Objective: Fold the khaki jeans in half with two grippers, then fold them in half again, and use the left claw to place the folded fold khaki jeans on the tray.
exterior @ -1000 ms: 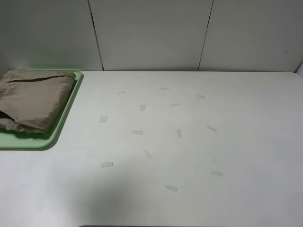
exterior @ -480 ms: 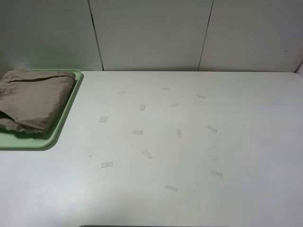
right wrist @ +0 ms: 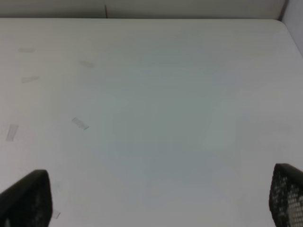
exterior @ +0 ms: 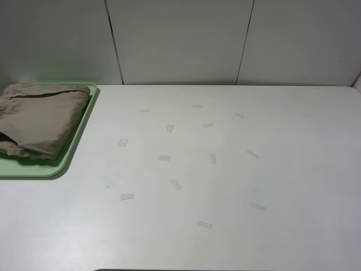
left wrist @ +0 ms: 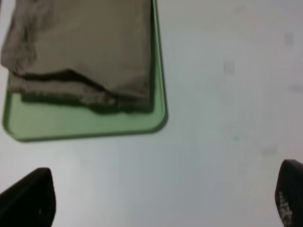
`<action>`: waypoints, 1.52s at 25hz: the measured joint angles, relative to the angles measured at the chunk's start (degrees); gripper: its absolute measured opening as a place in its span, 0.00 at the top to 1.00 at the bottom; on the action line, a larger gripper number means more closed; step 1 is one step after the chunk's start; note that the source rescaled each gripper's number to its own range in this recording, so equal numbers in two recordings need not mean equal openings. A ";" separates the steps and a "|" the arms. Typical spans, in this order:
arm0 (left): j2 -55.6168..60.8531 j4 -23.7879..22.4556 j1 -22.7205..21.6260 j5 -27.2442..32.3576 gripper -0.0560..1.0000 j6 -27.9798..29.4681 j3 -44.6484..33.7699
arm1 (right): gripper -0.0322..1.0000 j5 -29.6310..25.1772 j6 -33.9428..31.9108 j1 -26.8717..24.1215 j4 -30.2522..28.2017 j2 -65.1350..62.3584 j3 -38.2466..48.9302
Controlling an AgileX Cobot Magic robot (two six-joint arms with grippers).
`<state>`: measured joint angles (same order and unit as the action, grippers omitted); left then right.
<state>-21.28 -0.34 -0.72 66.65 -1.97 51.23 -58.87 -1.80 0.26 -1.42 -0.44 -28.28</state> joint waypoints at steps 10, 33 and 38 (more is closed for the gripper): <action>7.60 -2.29 0.04 0.00 0.00 -5.44 -0.70 | 0.00 0.00 0.00 0.00 0.00 0.00 0.00; 21.68 -2.50 4.61 -5.61 0.00 3.28 -22.94 | 0.00 0.00 0.00 0.00 0.05 0.00 0.00; 21.68 -2.52 4.61 -5.61 0.00 3.28 -22.94 | 0.00 0.00 0.00 0.00 0.05 0.00 0.00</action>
<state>0.39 -2.86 3.88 61.04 1.31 28.28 -58.87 -1.80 0.26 -1.37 -0.44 -28.28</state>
